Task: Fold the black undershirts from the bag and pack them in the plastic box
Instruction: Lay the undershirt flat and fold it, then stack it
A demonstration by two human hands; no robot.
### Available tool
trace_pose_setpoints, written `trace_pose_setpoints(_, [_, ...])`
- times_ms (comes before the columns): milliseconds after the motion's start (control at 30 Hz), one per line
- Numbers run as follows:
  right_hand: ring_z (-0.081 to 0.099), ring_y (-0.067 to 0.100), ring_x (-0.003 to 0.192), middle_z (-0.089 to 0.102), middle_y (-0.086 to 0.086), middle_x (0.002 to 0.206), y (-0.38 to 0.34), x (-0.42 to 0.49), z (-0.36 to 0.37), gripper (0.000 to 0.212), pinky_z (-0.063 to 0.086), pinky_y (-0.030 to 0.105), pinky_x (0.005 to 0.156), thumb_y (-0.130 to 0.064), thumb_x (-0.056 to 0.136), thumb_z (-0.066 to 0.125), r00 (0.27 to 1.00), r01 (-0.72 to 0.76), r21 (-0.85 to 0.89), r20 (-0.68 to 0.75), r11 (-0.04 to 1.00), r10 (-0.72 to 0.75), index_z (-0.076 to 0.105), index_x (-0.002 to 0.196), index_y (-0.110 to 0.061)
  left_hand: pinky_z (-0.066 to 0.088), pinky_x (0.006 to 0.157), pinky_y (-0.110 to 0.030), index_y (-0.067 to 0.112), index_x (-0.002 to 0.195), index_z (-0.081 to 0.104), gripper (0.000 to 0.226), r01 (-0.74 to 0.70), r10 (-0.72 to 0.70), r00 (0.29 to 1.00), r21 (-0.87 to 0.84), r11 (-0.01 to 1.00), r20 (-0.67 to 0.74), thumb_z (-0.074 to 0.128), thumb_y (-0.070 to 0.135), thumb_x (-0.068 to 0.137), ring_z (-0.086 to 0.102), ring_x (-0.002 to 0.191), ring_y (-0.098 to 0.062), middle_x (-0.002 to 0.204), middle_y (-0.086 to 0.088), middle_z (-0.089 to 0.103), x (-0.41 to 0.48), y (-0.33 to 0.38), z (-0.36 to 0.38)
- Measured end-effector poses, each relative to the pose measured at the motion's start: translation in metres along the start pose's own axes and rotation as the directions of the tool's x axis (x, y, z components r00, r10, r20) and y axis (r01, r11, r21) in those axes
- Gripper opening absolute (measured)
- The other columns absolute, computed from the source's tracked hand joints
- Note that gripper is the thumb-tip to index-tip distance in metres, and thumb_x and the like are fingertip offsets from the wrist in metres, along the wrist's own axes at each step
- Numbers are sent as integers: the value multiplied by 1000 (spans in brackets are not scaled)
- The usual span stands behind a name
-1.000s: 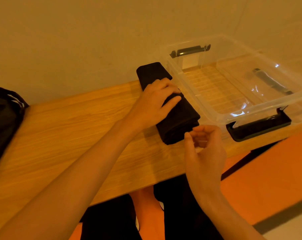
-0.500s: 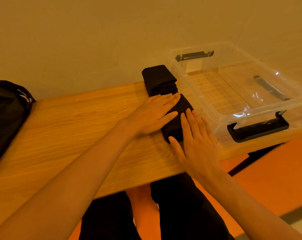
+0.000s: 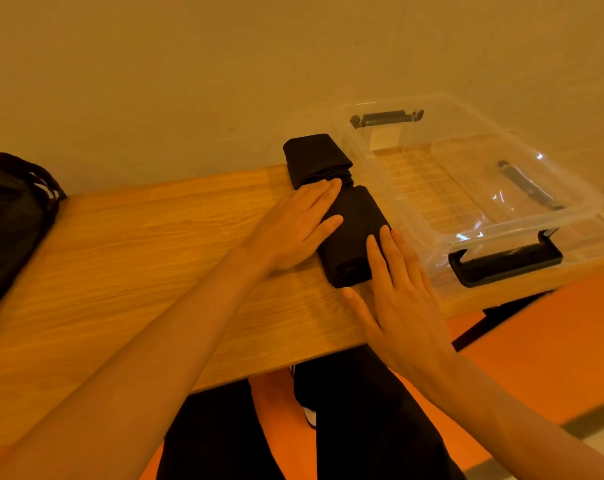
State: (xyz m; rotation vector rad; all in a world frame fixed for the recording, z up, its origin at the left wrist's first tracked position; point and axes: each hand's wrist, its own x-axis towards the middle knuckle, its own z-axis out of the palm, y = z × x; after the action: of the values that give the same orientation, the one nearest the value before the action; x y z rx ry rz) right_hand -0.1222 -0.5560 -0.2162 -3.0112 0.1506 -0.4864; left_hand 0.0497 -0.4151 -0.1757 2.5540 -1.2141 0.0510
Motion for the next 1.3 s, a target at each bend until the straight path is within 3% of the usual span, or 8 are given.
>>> trace_pose_setpoints(133, [2,23,156,13,14,167,-10,-2,-9,75,16,45,125,-56,104,32,996,75,-18,-55,997,-76,21,158,-5,4,118,-22,15,161,14,65,67,-84,972,-86,994,-218,22,46,105,13,154,-15,168,-2,18,-20,1,-1])
trace_pose_setpoints(333, [8,26,156,18,16,166,-29,45,-12,75,10,46,126,-59,104,9,997,44,-23,-60,999,-45,22,159,-12,-2,120,-24,24,162,12,58,6,-10,998,-66,998,-57,22,46,109,-1,155,-8,170,7,5,-46,-4,10])
trace_pose_setpoints(600, [19,32,153,29,20,161,-26,63,-17,89,14,47,124,-65,94,-10,997,-14,-96,72,995,21,31,157,-17,2,126,-34,31,161,9,56,109,-103,992,-82,991,77,18,48,108,-6,154,-6,169,10,-2,-64,-17,3])
trace_pose_setpoints(767, [14,29,154,23,15,164,-63,76,-28,87,9,45,125,-67,94,-9,994,52,-38,96,998,-48,26,159,-19,2,128,-40,32,161,2,72,264,-266,958,34,964,105,4,65,97,-9,154,-8,168,10,-8,-119,-35,-20])
trace_pose_setpoints(933, [25,33,151,34,18,160,-163,98,-21,90,19,48,123,-65,92,-4,968,220,142,92,965,-235,37,155,-15,4,126,-36,25,162,11,96,475,-473,880,35,879,-50,-10,78,86,0,155,-11,168,6,0,-208,-79,-35])
trace_pose_setpoints(1033, [25,31,150,32,14,161,-237,128,-25,81,21,46,121,-67,96,9,918,312,341,133,887,-374,37,155,-18,10,126,-38,25,161,18,80,521,-518,853,39,853,-60,4,66,94,6,157,-18,170,0,6,-252,-105,-37])
trace_pose_setpoints(1167, [46,26,134,51,11,145,-339,175,-29,51,35,33,106,-45,106,39,796,437,608,81,663,-600,49,146,-13,11,125,-40,29,160,27,68,480,-479,877,75,874,-35,12,59,101,9,156,-21,170,-5,13,-294,-125,-32])
trace_pose_setpoints(1300, [53,22,126,58,7,136,-437,210,-12,46,38,29,100,-43,105,44,654,579,608,50,543,-755,53,141,-16,26,120,-45,21,151,46,54,511,-500,853,48,858,-146,31,47,107,32,149,-25,162,-8,36,-322,-142,-23])
